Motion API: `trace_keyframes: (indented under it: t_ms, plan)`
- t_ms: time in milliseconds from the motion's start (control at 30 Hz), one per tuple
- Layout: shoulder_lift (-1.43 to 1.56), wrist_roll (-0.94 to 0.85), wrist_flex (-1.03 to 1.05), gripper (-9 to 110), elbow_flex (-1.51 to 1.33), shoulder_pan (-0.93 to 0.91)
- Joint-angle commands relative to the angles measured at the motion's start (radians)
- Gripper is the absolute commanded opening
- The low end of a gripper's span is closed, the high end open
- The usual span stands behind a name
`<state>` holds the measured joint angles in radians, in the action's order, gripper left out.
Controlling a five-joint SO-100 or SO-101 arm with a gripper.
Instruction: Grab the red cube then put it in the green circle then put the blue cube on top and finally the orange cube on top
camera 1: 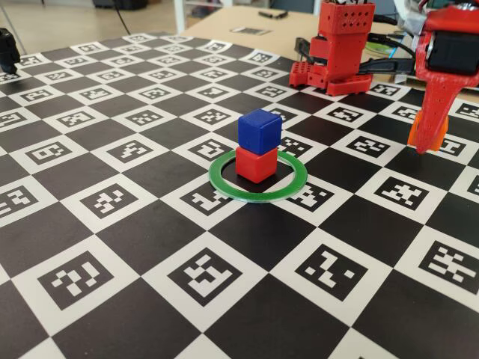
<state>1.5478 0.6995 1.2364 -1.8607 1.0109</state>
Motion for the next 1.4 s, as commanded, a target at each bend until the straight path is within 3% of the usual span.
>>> trace_keyframes:
  t_ms: [0, 300, 633, 933, 1367]
  plan:
    - [0.107, -0.046, 0.112, 8, 0.187, -0.051]
    - [0.106, -0.267, 0.345, 8, 0.433, -0.336]
    - [0.014, -0.345, 0.48, 8, 0.615, -0.615]
    - [-0.046, -0.301, 0.442, 8, 0.66, -0.666]
    - [-0.051, -0.273, 0.225, 7, 0.482, -0.673]
